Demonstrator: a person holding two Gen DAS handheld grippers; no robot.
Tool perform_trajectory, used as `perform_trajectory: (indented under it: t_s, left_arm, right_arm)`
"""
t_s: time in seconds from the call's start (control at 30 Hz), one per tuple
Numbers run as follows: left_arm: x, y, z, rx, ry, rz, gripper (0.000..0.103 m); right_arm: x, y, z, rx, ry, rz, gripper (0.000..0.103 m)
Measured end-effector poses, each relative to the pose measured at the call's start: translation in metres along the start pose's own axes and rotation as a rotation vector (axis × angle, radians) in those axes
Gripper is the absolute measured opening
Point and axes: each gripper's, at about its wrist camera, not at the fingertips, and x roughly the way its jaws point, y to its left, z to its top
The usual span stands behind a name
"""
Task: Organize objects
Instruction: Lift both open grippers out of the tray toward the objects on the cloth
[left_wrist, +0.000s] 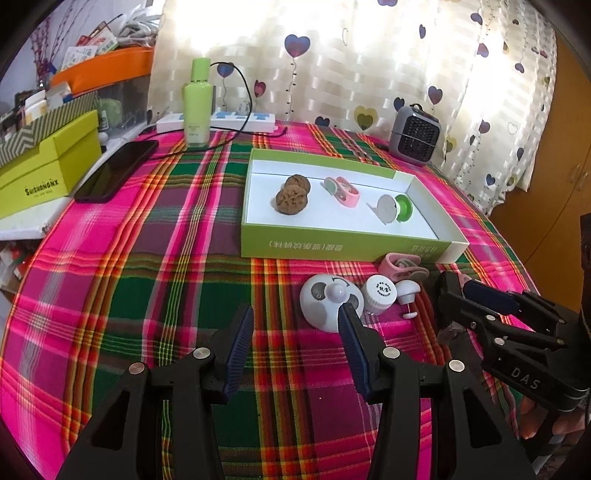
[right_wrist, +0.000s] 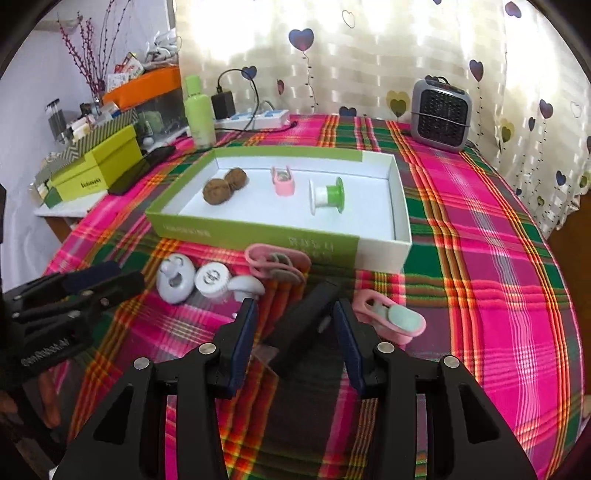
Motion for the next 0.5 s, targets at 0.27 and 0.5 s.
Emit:
perform_trajectory:
  t_s: [0.27,0.5]
  left_arm:
    - [-0.001,-0.001,-0.002,-0.003,0.004,0.003,0.046]
    - [-0.002,-0.006,-0.004,0.006,0.004,0.000,0.046]
  right_arm:
    - [0.000,-0.008,-0.007,0.015,0.017,-0.017,0.044]
    - [-0.005,-0.020,-0.012,0.046,0.017,-0.025,0.044]
